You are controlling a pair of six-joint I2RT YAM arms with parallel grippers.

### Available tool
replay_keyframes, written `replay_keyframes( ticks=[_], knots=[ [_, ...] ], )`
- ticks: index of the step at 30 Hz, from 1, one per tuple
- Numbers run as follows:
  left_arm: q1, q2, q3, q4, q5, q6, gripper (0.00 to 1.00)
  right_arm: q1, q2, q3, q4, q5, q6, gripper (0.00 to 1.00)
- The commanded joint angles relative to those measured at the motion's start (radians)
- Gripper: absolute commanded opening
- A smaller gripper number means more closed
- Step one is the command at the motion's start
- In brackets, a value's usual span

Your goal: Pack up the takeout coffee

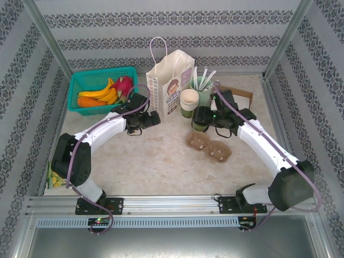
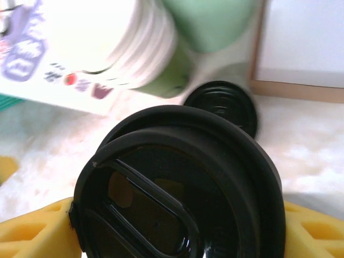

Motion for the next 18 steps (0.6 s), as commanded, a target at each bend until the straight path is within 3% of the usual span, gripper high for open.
replay_keyframes(
  ticks=[1, 5, 8, 13, 18],
  knots=[
    [0.004, -0.063, -0.045, 0.127, 0.023, 0.035, 0.99, -0.079, -0.046, -0.06, -0.049, 0.042, 0.037, 0.59],
    [0.005, -0.106, -0.069, 0.231, 0.111, 0.094, 1.0, -0.132, -0.05, -0.081, -0.002, 0.06, 0.032, 0.58],
    [0.01, -0.155, -0.094, 0.28, 0.08, 0.108, 1.0, -0.15, -0.007, -0.055, 0.001, 0.081, 0.008, 0.58],
    [0.024, -0.253, -0.141, 0.312, -0.207, 0.042, 1.0, -0.154, 0.068, -0.058, 0.089, 0.072, 0.029, 0.58],
    [0.031, -0.268, -0.131, 0.366, -0.323, 0.065, 1.0, -0.156, 0.158, -0.013, 0.137, 0.036, 0.053, 0.57]
  ],
)
